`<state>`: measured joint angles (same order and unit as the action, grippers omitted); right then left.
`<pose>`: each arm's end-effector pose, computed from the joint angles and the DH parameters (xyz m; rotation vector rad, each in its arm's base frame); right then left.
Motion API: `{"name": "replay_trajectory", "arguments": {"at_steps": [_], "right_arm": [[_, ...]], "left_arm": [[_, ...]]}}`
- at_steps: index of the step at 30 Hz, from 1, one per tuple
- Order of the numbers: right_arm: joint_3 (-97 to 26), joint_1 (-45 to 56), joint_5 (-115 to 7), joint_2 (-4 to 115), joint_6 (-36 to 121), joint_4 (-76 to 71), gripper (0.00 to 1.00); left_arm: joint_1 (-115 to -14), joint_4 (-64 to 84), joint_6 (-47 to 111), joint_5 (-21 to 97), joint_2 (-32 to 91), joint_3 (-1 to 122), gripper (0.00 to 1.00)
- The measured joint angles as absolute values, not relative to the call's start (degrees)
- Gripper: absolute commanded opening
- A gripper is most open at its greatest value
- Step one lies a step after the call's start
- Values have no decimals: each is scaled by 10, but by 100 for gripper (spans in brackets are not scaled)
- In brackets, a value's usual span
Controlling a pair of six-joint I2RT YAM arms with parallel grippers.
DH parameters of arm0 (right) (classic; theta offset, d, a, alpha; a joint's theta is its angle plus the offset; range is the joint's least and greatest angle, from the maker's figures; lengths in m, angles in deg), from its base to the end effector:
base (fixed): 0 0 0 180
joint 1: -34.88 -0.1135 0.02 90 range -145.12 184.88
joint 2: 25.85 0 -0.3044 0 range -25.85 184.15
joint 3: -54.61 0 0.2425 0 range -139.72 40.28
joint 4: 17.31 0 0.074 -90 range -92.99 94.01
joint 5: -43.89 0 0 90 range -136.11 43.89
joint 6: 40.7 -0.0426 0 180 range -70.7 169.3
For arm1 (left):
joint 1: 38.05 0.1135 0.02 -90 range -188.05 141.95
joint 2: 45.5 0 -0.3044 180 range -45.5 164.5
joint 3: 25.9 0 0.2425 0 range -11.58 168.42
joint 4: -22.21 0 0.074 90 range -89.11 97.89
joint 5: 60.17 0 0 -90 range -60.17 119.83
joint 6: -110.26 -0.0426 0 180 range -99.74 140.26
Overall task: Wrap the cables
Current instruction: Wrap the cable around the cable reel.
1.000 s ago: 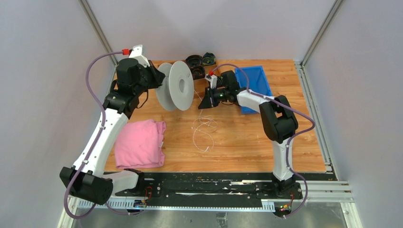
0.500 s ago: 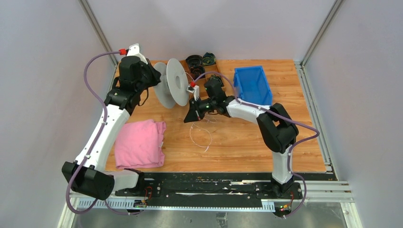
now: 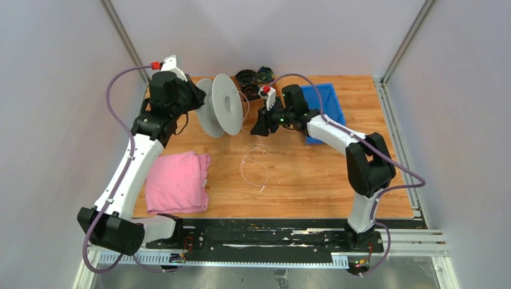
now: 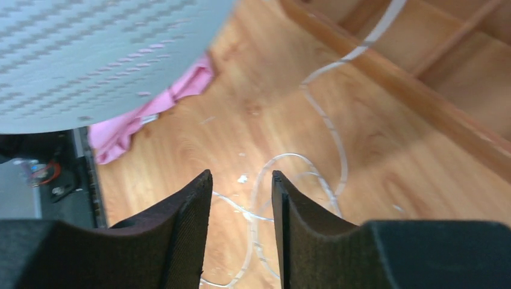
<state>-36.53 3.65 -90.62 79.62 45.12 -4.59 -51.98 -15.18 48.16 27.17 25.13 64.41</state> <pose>0.3514 0.2480 0.2994 -0.9705 1.8573 1.1709 0.2513 -0.0603 0.4469 -0.2637 1.8868 -0.4554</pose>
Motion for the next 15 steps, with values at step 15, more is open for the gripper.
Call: {"name": "replay_trajectory", "arguments": {"at_steps": [15], "right_arm": [[-466, 56, -813, 955, 487, 94, 58]], "left_arm": [[-520, -151, 486, 310, 242, 644, 0]]}}
